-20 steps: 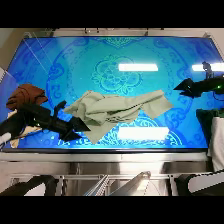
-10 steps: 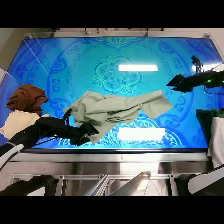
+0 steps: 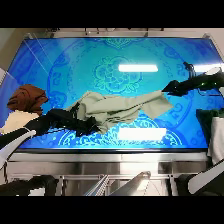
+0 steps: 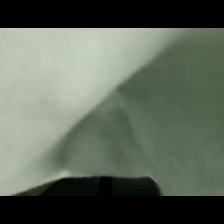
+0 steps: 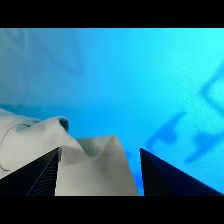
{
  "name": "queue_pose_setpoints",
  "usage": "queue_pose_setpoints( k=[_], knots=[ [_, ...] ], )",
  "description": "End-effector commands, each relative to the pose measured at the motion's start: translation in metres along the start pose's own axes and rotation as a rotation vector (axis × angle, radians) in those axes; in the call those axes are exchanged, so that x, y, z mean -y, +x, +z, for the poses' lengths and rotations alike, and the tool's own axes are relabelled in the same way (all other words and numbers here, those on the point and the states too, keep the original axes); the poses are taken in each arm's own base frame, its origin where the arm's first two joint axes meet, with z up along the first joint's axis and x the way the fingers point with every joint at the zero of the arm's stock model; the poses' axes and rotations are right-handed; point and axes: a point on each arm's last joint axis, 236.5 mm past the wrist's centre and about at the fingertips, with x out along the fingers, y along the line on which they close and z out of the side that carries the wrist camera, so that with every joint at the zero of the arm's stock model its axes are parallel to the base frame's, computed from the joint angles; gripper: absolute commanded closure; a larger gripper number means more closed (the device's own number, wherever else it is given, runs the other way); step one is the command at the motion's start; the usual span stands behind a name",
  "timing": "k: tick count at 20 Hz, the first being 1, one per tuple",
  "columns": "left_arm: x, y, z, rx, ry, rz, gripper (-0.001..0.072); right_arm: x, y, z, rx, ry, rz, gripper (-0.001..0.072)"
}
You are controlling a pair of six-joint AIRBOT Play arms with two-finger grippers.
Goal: Fold the shirts.
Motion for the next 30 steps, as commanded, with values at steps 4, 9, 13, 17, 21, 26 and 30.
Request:
queue_pose_setpoints(
  k=[4,9,13,17,21,26,30],
  knots=[
    [-0.001,-0.001,-0.011,-0.057,0.010,0.000,0.0686,-0.030,0.040,-0.013,-0.118,-0.148,0.067,0.0388],
    [0.011,-0.011,-0.007,-0.022,0.063,-0.024,0.0686,-0.102,0.017,-0.027,-0.189,-0.269,0.293,0.0690],
    [0.093,-0.110,0.008,0.115,0.278,-0.193,0.0686,-0.198,-0.113,0.030,0.193,-0.382,0.582,0.0690],
    [0.203,-0.327,-0.002,0.581,0.587,-0.323,0.0685,-0.316,-0.352,0.041,0.839,-0.644,0.782,0.0690],
    [0.248,-0.509,-0.075,1.104,0.783,-0.231,0.0682,-0.354,-0.461,0.004,1.156,-0.700,0.348,0.0690],
    [0.254,-0.561,-0.125,1.299,0.842,-0.039,0.0681,-0.404,-0.466,-0.058,1.153,-0.777,0.111,0.0690],
    [0.279,-0.545,-0.145,1.200,0.982,-0.104,0.0681,-0.435,-0.467,-0.088,1.171,-0.857,0.090,0.0690]
  ],
)
